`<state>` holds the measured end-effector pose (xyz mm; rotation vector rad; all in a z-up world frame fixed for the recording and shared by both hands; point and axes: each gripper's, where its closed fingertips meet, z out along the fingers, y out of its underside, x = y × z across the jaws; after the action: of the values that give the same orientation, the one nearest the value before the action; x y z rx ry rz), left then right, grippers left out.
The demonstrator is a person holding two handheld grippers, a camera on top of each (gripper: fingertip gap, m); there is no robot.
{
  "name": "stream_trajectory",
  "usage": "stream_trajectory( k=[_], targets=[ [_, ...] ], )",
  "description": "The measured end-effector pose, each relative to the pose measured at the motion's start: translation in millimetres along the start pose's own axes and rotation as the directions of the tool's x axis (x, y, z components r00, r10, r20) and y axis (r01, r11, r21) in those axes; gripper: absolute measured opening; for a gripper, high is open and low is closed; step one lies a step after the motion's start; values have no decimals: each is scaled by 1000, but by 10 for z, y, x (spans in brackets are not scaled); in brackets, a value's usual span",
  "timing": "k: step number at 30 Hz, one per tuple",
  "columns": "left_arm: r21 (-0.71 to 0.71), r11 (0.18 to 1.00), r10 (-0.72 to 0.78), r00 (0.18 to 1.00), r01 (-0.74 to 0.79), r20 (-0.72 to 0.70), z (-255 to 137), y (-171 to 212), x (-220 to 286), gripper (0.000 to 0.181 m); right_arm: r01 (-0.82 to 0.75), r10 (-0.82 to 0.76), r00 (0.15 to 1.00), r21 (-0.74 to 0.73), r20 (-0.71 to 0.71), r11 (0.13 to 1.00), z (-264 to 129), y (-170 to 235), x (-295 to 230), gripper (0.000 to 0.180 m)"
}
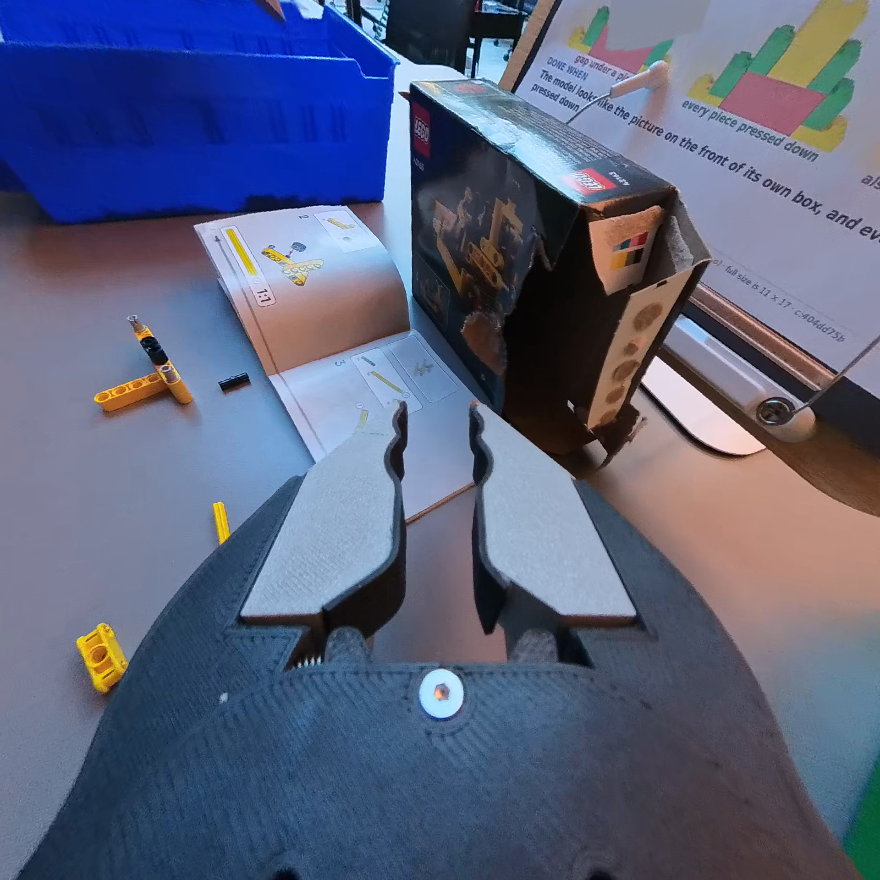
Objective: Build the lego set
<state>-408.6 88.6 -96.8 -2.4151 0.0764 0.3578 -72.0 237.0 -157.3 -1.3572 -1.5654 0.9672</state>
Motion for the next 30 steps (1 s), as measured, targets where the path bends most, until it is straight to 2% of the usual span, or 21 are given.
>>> stream_trajectory(
  k=[3,6,24,30],
  targets=[
    [-2,1000,13,997,-13,82,-148,65,-214,32,-4,4,1000,1,23,1000,-1,-2,-22,22],
    [26,1000,10,999,-11,33,-209,41,-197,32,-13,13,1000,1,29,1000,0,-1,-21,22],
    [152,988,-13,998,4,57,-444,-172,-287,32,-24,24,999,-3,36,1000,4,2,-19,22],
    [167,984,-76,995,64,67,-445,-160,-437,33,-35,34,998,18,45,999,-17,-23,-18,21]
  ],
)
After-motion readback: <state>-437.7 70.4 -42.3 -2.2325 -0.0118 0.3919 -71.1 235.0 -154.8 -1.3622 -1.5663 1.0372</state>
